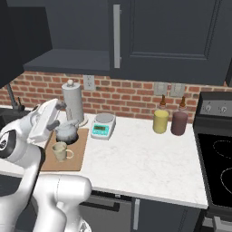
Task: Pick the kettle from the counter and place it on the tray. Then pick the mug from the cabinet and place it on the tray. Then close the cabinet doors.
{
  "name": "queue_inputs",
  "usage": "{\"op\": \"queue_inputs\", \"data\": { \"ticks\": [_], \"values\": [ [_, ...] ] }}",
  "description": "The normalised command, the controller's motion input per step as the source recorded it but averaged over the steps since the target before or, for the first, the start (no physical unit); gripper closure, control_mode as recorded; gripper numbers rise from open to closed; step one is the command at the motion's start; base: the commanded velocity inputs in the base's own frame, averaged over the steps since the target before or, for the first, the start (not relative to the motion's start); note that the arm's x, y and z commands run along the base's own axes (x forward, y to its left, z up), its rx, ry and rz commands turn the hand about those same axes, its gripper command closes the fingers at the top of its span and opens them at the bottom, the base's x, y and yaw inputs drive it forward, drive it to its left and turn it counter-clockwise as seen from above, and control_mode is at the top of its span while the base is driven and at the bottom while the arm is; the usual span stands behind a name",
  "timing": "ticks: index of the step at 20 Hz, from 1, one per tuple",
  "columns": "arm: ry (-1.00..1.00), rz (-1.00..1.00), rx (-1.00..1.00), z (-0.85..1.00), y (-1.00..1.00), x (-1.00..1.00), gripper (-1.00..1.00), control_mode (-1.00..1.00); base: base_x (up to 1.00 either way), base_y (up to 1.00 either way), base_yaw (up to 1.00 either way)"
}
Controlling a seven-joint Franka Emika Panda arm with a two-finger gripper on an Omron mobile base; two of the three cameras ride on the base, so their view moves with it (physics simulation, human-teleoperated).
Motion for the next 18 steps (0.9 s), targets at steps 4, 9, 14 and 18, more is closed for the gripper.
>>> {"op": "queue_inputs", "data": {
  "ticks": [4, 9, 14, 18],
  "values": [
    [0.09, 0.0, -0.09, 0.0, 0.47, -0.34, -1.0, -1.0, 0.0, 0.0, 0.0],
    [0.09, 0.0, -0.06, 0.0, 0.57, -0.3, -1.0, -1.0, 0.0, 0.0, 0.0],
    [0.14, 0.0, -0.07, 0.0, 0.74, -0.07, -1.0, -1.0, 0.0, 0.0, 0.0],
    [0.16, 0.0, -0.06, 0.0, 0.71, 0.0, -1.0, -1.0, 0.0, 0.0, 0.0]
  ]
}}
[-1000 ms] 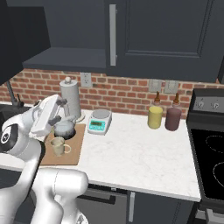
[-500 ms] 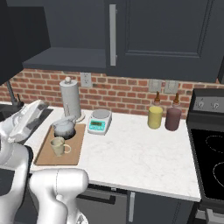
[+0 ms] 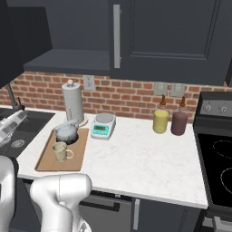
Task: Pick the kettle from the counter and place it on the tray. Then pick the mug from the cabinet and place it on the tray. Then close the cabinet doors.
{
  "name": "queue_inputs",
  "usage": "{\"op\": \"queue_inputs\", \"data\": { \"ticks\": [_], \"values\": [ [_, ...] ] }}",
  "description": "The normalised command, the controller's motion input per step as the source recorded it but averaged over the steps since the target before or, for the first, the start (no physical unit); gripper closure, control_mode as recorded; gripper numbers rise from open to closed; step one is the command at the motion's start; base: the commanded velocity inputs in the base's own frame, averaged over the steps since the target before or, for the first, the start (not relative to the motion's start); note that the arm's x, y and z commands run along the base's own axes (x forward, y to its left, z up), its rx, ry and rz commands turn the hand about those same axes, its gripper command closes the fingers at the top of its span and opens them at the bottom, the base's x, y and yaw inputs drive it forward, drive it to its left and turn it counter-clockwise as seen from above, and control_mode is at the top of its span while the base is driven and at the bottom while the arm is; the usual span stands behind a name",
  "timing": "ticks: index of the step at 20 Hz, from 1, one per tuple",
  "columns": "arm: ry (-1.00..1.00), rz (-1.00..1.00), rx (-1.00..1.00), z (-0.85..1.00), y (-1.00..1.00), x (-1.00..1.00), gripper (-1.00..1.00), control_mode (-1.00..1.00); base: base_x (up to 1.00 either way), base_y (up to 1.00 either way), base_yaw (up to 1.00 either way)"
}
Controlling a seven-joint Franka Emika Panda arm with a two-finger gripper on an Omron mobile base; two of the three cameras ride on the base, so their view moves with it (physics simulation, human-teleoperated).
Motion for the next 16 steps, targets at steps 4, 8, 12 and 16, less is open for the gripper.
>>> {"op": "queue_inputs", "data": {
  "ticks": [4, 8, 12, 16],
  "values": [
    [0.17, 0.0, -0.05, 0.0, 0.62, 0.0, -1.0, -1.0, 0.0, 0.0, 0.0],
    [0.19, 0.0, -0.08, 0.0, 0.51, 0.0, -1.0, -1.0, 0.0, 0.0, 0.0],
    [0.2, 0.0, -0.09, -0.03, 0.38, 0.0, -1.0, -1.0, 0.0, 0.0, 0.0],
    [0.2, 0.03, -0.08, -0.27, 0.25, 0.0, -1.0, -1.0, 0.0, 0.0, 0.0]
  ]
}}
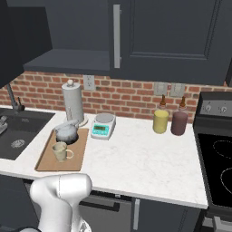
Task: Pick the kettle from the counter and place it on the tray. Then pick the mug from the cabinet and place it on the tray. Then close the cabinet doors.
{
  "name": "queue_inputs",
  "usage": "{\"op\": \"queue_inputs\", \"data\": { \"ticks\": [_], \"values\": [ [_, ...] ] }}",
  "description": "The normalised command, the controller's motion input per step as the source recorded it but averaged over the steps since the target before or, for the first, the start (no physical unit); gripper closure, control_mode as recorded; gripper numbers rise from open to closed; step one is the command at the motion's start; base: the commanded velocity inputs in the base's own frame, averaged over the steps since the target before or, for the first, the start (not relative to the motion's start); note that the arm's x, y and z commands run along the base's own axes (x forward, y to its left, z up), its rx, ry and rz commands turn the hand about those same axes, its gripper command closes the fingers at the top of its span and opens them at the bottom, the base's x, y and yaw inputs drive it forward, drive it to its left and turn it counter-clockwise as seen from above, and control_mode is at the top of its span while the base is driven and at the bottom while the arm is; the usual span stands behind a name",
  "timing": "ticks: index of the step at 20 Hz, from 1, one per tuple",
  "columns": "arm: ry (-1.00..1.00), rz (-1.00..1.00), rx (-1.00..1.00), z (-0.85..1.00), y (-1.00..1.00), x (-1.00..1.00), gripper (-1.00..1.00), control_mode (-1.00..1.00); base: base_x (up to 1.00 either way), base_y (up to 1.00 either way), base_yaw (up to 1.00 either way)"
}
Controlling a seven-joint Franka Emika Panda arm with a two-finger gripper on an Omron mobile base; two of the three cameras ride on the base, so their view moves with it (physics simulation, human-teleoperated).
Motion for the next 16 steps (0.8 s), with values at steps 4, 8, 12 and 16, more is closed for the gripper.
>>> {"op": "queue_inputs", "data": {
  "ticks": [4, 8, 12, 16],
  "values": [
    [0.15, 0.04, -0.05, -0.34, 0.22, 0.0, -1.0, -1.0, 0.0, 0.0, 0.0],
    [0.16, 0.01, -0.07, -0.21, 0.28, 0.04, -1.0, -1.0, 0.0, 0.0, 0.0],
    [0.2, 0.0, -0.08, -0.06, 0.33, 0.03, -1.0, -1.0, 0.0, 0.0, 0.0],
    [0.21, 0.0, -0.13, -0.13, 0.4, 0.05, -1.0, -1.0, 0.0, 0.0, 0.0]
  ]
}}
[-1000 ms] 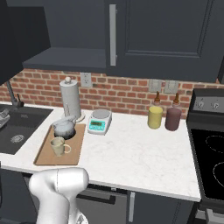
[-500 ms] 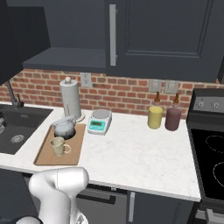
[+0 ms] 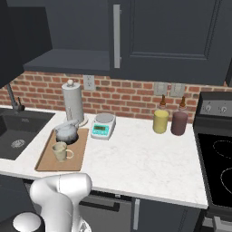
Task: Pick the kettle from the counter and place it on the tray. Then pick the mug from the cabinet and place it on the tray. Then close the cabinet doors.
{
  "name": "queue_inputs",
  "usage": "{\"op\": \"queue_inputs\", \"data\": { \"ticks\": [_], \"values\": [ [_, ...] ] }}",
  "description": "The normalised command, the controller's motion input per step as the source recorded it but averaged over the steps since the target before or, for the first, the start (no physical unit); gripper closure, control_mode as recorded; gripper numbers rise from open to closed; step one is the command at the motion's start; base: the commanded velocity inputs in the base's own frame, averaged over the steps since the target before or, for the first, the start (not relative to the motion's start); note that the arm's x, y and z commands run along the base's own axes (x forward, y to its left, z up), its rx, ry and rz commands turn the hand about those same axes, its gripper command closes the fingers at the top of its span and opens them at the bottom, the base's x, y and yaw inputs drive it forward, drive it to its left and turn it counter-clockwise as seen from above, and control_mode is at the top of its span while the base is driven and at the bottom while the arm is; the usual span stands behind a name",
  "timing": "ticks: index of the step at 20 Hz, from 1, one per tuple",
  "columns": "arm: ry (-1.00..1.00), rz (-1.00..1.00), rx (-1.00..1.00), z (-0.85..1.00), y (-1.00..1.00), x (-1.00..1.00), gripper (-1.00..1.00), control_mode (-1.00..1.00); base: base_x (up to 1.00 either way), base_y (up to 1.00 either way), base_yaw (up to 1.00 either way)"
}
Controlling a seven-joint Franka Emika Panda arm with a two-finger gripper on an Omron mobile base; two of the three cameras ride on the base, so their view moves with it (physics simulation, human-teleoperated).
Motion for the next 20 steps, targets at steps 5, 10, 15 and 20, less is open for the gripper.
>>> {"op": "queue_inputs", "data": {
  "ticks": [5, 10, 15, 20],
  "values": [
    [0.16, 0.0, -0.14, -0.27, 0.37, 0.1, -1.0, -1.0, 0.0, 0.0, 0.0],
    [0.11, 0.0, -0.13, -0.35, 0.36, 0.12, -1.0, -1.0, 0.0, 0.0, 0.0],
    [0.1, 0.0, -0.11, -0.27, 0.36, 0.13, -1.0, -1.0, 0.0, 0.0, 0.0],
    [0.07, 0.0, -0.04, -0.03, 0.31, 0.03, -1.0, -1.0, 0.0, 0.0, 0.0]
  ]
}}
